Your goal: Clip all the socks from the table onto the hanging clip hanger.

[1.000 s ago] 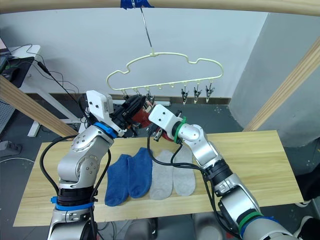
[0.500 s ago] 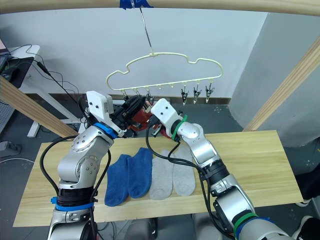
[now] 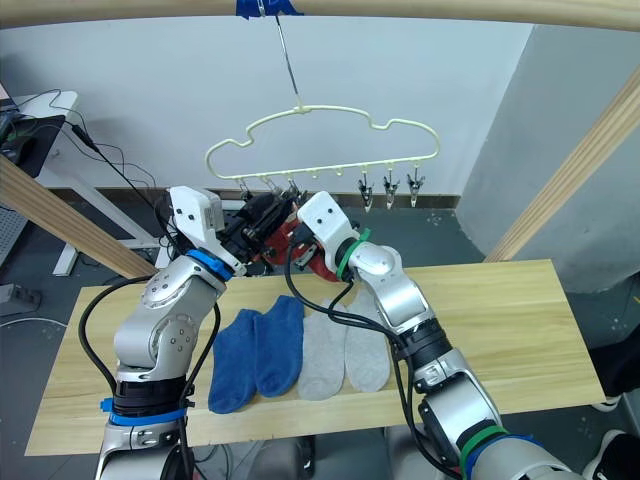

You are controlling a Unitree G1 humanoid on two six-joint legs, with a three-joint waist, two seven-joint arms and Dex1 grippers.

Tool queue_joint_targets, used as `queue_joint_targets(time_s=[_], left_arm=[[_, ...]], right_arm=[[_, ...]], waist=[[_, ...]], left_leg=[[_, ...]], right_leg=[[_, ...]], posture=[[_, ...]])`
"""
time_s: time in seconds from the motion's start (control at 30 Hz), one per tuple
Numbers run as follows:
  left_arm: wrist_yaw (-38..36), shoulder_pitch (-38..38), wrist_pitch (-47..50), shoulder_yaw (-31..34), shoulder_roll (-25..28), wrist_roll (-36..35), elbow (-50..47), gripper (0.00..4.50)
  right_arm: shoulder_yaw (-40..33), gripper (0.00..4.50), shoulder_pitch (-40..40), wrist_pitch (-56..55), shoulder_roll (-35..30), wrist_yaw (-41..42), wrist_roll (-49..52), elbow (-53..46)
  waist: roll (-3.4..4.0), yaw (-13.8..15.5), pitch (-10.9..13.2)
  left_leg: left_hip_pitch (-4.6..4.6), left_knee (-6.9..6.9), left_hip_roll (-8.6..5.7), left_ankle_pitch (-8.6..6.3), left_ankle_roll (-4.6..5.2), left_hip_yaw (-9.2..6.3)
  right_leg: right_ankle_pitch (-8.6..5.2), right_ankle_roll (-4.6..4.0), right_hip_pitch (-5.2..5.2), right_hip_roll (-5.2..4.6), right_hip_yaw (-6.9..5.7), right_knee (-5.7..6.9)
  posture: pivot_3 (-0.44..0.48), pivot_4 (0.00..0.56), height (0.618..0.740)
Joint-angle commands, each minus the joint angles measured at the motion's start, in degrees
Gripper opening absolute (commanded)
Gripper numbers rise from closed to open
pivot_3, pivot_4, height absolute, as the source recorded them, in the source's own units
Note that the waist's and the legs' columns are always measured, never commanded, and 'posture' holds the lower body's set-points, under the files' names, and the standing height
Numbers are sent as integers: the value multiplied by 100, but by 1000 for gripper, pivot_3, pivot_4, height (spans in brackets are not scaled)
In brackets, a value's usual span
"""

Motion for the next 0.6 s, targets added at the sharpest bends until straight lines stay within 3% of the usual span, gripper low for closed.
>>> queue_joint_targets(time_s=[0.03,0.6], left_arm=[[-21,9,-89,77,18,-56,-235,3079],[-118,283,-120,194,277,-17,-362,3079]], right_arm=[[-28,0,-124,-69,77,6,119,-316],[26,0,-156,-169,104,53,88,-165]], waist=[[0,0,0],[0,-41,0]], left_leg=[[0,0,0,0,0,0],[0,-1,0,0,0,0]], right_leg=[[0,0,0,0,0,0],[0,0,-1,0,0,1]], posture=[[-200,293,740],[-187,284,740]])
